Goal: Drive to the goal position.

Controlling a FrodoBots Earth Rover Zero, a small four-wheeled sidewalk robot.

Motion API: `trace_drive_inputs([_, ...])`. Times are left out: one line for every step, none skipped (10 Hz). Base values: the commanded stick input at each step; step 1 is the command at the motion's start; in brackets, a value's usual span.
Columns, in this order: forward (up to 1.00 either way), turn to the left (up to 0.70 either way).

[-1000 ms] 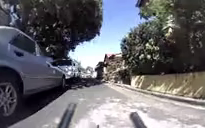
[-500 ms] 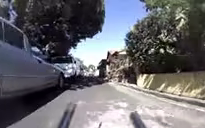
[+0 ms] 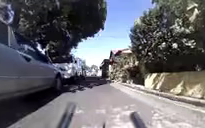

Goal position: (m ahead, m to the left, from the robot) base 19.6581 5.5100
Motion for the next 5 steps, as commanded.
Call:
trace_drive_inputs([1.0, 0.0])
trace_drive_inputs([1.0, 0.0])
trace_drive_inputs([1.0, 0.0])
trace_drive_inputs([1.0, 0.0])
trace_drive_inputs([1.0, 0.0])
